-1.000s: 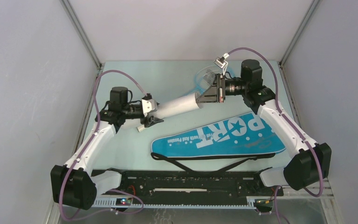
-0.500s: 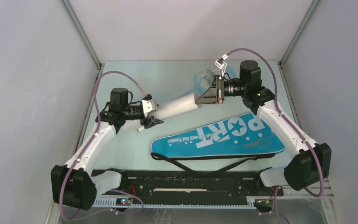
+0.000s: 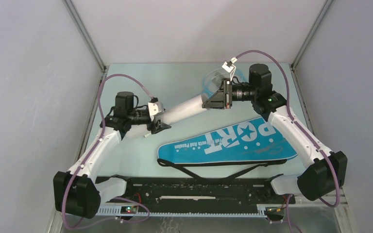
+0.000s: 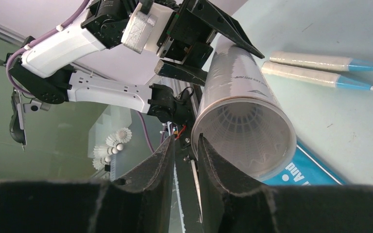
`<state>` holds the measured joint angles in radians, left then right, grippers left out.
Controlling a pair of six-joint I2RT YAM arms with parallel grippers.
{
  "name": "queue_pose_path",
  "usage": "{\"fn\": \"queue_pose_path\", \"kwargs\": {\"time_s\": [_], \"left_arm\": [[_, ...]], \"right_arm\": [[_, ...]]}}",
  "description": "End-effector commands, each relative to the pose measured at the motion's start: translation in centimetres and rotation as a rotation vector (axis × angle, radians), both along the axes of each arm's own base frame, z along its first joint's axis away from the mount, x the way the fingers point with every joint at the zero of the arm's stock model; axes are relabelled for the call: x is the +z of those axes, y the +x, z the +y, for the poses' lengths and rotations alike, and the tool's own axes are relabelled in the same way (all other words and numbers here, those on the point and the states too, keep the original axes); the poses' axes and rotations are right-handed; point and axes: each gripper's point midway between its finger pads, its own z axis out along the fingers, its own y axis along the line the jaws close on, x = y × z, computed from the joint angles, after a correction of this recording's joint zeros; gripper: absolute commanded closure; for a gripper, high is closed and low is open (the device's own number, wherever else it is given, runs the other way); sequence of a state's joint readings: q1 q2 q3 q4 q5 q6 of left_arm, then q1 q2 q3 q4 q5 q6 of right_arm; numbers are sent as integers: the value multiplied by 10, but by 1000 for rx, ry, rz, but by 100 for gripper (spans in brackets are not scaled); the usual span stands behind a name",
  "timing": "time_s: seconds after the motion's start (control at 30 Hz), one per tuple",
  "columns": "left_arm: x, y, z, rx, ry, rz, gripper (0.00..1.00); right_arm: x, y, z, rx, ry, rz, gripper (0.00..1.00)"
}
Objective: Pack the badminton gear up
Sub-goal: Close the lid on the shuttle tube.
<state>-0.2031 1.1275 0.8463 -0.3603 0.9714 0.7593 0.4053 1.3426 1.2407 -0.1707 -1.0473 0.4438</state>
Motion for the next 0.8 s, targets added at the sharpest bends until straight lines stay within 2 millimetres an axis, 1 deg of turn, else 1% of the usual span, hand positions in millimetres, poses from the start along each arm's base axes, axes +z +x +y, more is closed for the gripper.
{"fn": "queue_pose_path", "kwargs": {"time_s": [0.0, 0.17, 0.37, 0.43, 0.67, 0.77], "left_arm": [[26, -5, -14, -83, -58, -117, 81], [16, -4, -7, -91, 24, -163, 81], [13, -4, -7, -87, 29, -150, 81], [14, -3, -7, -88, 26, -148, 81], [18, -8, -11, -110, -3, -139, 81], [20, -10, -12, -110, -13, -135, 81]], "right_arm": [[-6, -14, 8, 68, -5, 20, 67], [-4, -9, 0, 53, -21, -11, 60], [0, -1, -10, -18, -58, -77, 55], [-2, -3, -10, -19, -68, -84, 54], [-17, -4, -5, 8, -94, -49, 46], [-21, -6, 1, 27, -96, -43, 44]]}}
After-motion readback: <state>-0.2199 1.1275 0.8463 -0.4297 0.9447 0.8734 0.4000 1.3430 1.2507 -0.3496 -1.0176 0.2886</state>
